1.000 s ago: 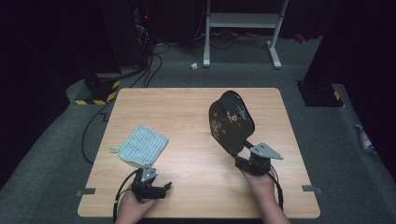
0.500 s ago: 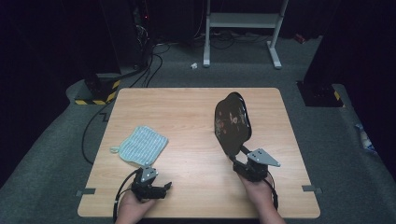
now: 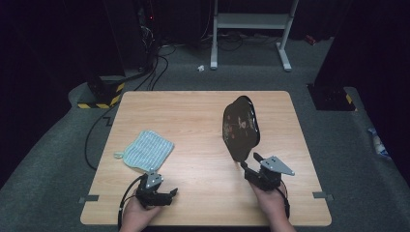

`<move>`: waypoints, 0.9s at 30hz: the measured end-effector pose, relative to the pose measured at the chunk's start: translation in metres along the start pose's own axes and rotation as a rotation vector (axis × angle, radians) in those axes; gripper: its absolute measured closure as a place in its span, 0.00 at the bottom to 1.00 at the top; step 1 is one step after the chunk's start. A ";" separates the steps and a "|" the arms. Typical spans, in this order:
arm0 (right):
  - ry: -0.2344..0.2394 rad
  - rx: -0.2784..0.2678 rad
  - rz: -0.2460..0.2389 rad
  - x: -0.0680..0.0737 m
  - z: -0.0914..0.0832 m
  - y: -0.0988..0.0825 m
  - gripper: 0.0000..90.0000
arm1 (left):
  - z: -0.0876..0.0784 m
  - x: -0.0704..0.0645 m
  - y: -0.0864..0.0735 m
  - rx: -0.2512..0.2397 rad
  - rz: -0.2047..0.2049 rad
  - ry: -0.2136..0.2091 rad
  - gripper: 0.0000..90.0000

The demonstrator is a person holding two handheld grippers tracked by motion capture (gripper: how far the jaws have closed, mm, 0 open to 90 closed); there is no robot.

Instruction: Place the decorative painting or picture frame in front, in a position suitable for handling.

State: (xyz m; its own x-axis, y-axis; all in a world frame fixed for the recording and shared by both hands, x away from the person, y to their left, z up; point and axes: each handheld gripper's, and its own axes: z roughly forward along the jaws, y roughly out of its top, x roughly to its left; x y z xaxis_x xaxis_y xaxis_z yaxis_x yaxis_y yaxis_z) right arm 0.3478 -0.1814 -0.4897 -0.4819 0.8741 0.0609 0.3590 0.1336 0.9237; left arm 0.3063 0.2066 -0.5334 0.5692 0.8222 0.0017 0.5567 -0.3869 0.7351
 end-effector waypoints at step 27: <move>-0.036 -0.050 -0.033 0.002 0.011 0.062 0.33 | -0.002 0.014 -0.002 0.000 0.010 -0.006 0.17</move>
State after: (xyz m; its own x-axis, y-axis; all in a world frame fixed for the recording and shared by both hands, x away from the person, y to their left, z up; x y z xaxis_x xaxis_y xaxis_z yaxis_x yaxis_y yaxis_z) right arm 0.3775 -0.1659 -0.4366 -0.4637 0.8858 0.0171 0.3023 0.1401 0.9428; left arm 0.3120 0.2194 -0.5335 0.5778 0.8161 0.0050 0.5512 -0.3948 0.7350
